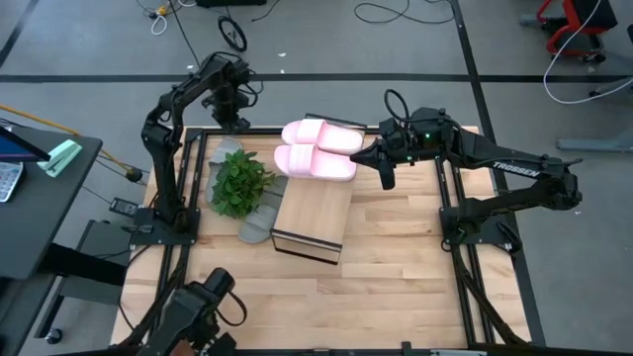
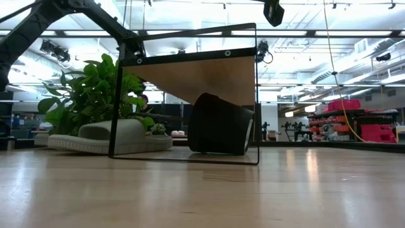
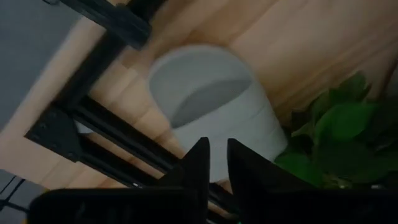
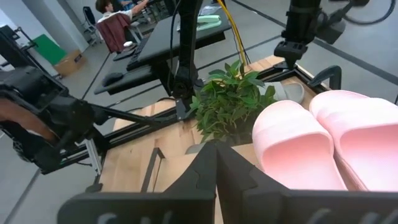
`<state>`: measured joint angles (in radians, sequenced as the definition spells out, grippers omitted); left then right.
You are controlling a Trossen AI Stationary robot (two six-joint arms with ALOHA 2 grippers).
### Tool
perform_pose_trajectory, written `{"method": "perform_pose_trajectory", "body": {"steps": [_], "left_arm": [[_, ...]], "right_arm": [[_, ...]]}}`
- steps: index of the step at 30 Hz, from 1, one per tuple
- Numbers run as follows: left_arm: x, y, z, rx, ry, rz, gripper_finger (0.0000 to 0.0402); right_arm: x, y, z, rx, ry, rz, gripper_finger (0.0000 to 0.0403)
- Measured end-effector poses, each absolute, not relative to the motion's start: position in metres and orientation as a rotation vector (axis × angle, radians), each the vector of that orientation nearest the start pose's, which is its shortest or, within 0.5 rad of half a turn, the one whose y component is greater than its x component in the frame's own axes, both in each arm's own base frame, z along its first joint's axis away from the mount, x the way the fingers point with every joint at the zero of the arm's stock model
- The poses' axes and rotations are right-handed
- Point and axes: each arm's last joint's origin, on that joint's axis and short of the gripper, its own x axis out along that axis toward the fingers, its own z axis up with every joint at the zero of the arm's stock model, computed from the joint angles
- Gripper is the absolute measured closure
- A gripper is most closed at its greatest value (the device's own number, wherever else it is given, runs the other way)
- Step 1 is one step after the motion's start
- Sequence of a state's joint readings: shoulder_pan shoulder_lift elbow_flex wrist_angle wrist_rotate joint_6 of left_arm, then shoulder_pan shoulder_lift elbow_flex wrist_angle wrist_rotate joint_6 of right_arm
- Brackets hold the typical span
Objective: Pick and place slides into the shelf
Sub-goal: Put the left gray slide on the shelf
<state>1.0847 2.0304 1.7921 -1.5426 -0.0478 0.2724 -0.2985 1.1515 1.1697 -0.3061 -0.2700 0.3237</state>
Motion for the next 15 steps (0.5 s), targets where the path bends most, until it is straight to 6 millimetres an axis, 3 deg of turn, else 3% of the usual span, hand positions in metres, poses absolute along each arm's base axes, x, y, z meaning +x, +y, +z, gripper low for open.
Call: {"method": "perform_pose_trajectory", "body": {"steps": [10,15], "left_arm": [[0.157,0.304,0.189,-0.822,1.828,0.405,0.0287],[0.158,0.297,0.173,-0.822,1.821,0.394,0.0258]], "right_arm": [[0.239,-0.066,0.382,0.417,0.270,-0.074,0.0397],[0.239,-0.066,0.382,0.427,0.269,-0.076,0.0397]]}}
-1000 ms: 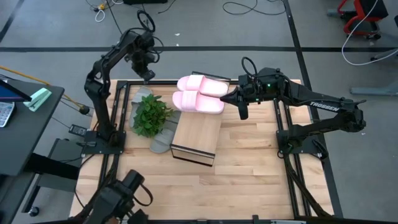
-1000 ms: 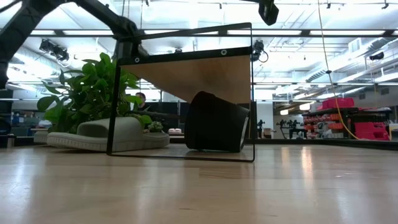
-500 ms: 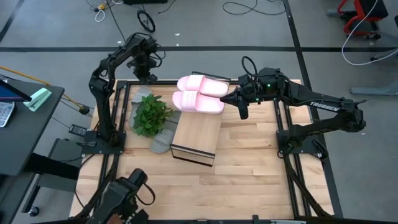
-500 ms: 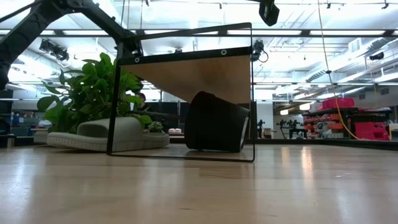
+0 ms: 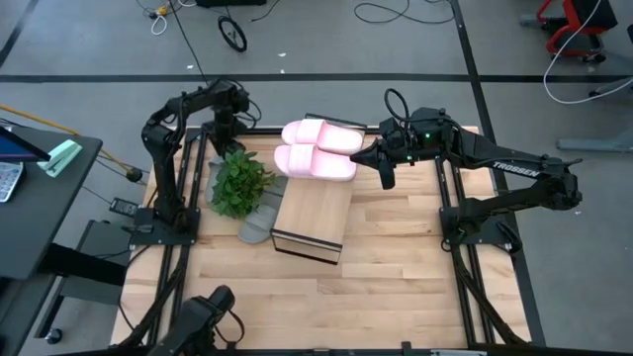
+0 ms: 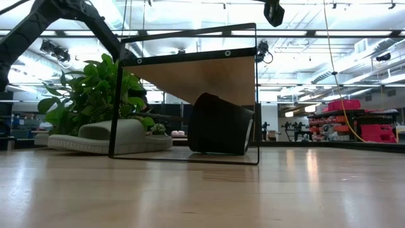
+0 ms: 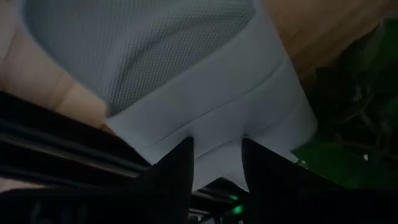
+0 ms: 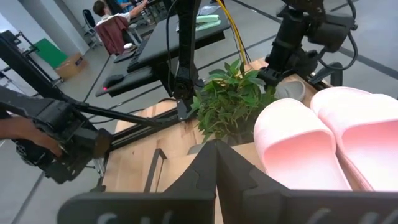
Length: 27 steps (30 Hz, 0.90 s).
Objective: Pick and place slides into the shelf
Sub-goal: Put the left gray slide on the shelf
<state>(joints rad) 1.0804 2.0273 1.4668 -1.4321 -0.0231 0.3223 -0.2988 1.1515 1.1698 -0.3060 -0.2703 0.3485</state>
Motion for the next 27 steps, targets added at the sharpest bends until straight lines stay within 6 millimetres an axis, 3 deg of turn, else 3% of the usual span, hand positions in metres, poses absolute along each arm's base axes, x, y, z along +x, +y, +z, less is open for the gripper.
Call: {"method": "perform_pose_trajectory", "body": {"steps": [8,16,27], "left_arm": [[0.167,0.291,0.181,-0.725,1.771,0.311,0.0223],[0.172,0.299,0.193,-0.529,1.627,0.325,0.0205],[0.169,0.306,0.193,-0.482,1.598,0.319,0.0193]], "right_arm": [[0.239,-0.066,0.382,0.429,0.268,-0.076,0.0397],[0.239,-0.066,0.382,0.449,0.268,-0.079,0.0397],[0.239,-0.066,0.382,0.505,0.266,-0.086,0.0397]]}}
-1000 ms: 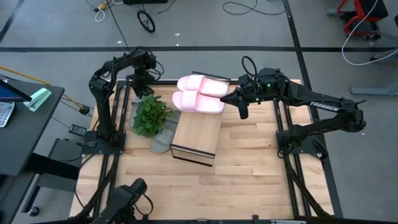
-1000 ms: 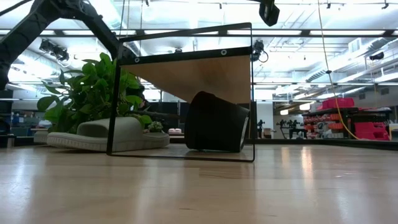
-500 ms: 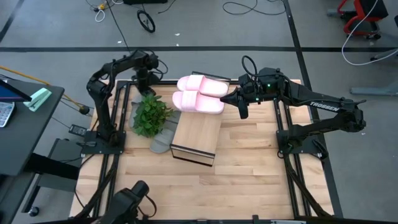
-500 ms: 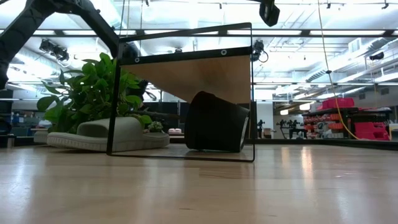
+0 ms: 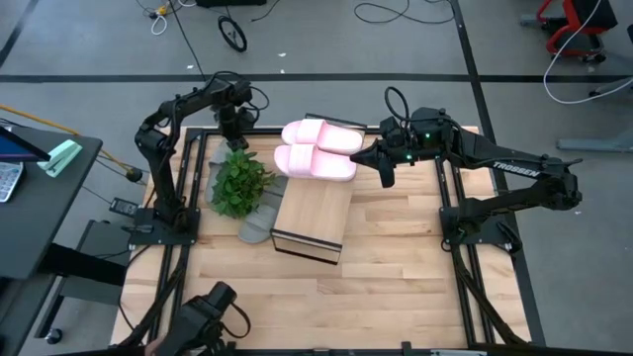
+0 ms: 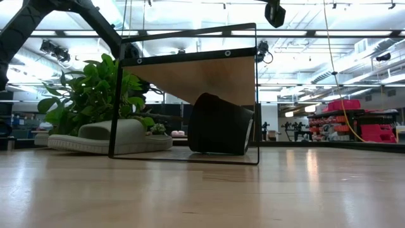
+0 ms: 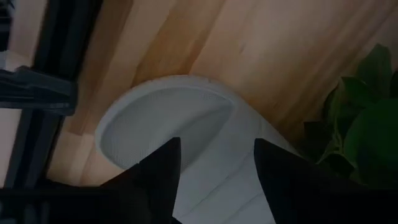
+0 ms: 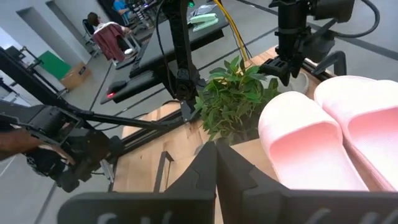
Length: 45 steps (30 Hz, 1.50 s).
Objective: Pick and place slides into the shelf
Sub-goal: Put the left gray slide on the shelf
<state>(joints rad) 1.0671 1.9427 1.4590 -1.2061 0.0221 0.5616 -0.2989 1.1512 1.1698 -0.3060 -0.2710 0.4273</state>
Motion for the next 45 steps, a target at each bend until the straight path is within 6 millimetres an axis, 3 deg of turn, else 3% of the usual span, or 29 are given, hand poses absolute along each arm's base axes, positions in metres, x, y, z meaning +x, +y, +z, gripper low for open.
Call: {"method": "perform_pose_trajectory", "body": {"steps": [8,12,21,32,40,45], "left_arm": [[0.149,0.316,0.192,-0.614,1.508,0.357,0.0196],[0.144,0.321,0.181,-0.690,1.503,0.355,0.0196],[0.144,0.323,0.161,-0.773,1.544,0.307,0.0196],[0.142,0.319,0.162,-0.835,1.514,0.244,0.0203],[0.142,0.319,0.162,-0.826,1.531,0.251,0.0248],[0.142,0.320,0.161,-0.812,1.546,0.256,0.0299]], "right_arm": [[0.239,-0.066,0.382,0.532,0.265,-0.090,0.0397],[0.239,-0.066,0.382,0.550,0.265,-0.092,0.0397],[0.239,-0.066,0.382,0.558,0.264,-0.093,0.0397],[0.239,-0.066,0.382,0.548,0.265,-0.093,0.0397],[0.239,-0.066,0.382,0.540,0.265,-0.091,0.0397],[0.239,-0.066,0.382,0.531,0.265,-0.091,0.0397]]}}
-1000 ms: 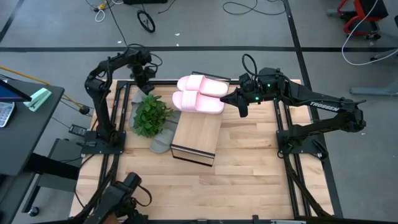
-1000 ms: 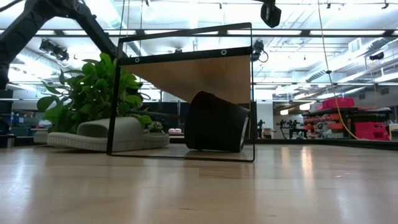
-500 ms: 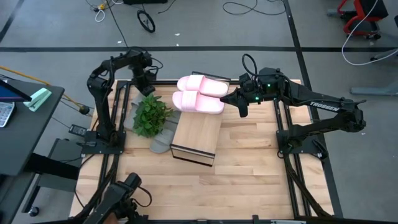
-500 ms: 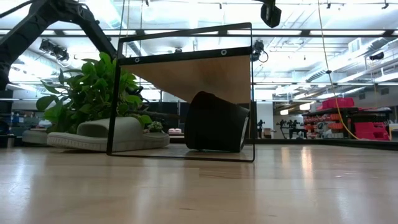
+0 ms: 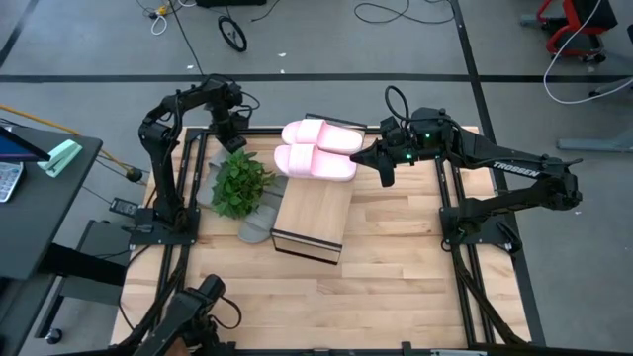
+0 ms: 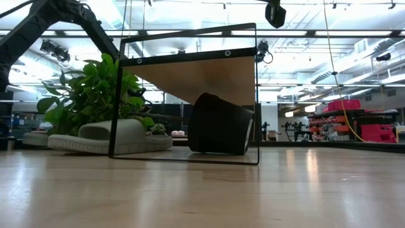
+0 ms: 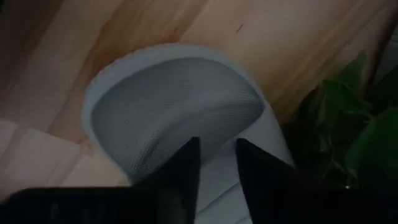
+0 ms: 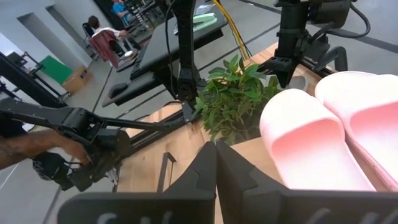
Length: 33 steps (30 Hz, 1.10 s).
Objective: Pick and place slides into the shelf
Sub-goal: Put the left gray slide on the shelf
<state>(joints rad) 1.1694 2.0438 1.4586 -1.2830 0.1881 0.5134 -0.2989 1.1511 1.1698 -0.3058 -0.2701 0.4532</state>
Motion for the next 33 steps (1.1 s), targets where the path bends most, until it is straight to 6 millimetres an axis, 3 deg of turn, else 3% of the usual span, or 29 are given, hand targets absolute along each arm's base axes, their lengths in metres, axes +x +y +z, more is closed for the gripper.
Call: {"method": "perform_pose_trajectory", "body": {"steps": [4,9,14,21,24,28,33], "left_arm": [[0.141,0.321,0.157,-0.816,1.587,0.295,0.0379],[0.140,0.320,0.156,-0.822,1.617,0.296,0.0397],[0.139,0.318,0.163,-0.828,1.611,0.326,0.0398],[0.140,0.320,0.200,-0.754,1.518,0.435,0.0400],[0.140,0.319,0.217,-0.734,1.522,0.380,0.0400],[0.139,0.321,0.219,-0.723,1.513,0.377,0.0390],[0.139,0.323,0.214,-0.765,1.466,0.336,0.0346]], "right_arm": [[0.239,-0.066,0.382,0.522,0.264,-0.099,0.0397],[0.239,-0.066,0.382,0.503,0.265,-0.098,0.0397],[0.239,-0.066,0.382,0.485,0.265,-0.096,0.0397],[0.239,-0.066,0.382,0.461,0.266,-0.094,0.0397],[0.239,-0.066,0.382,0.448,0.266,-0.092,0.0397],[0.239,-0.066,0.382,0.440,0.267,-0.090,0.0397],[0.239,-0.066,0.382,0.445,0.269,-0.081,0.0397]]}}
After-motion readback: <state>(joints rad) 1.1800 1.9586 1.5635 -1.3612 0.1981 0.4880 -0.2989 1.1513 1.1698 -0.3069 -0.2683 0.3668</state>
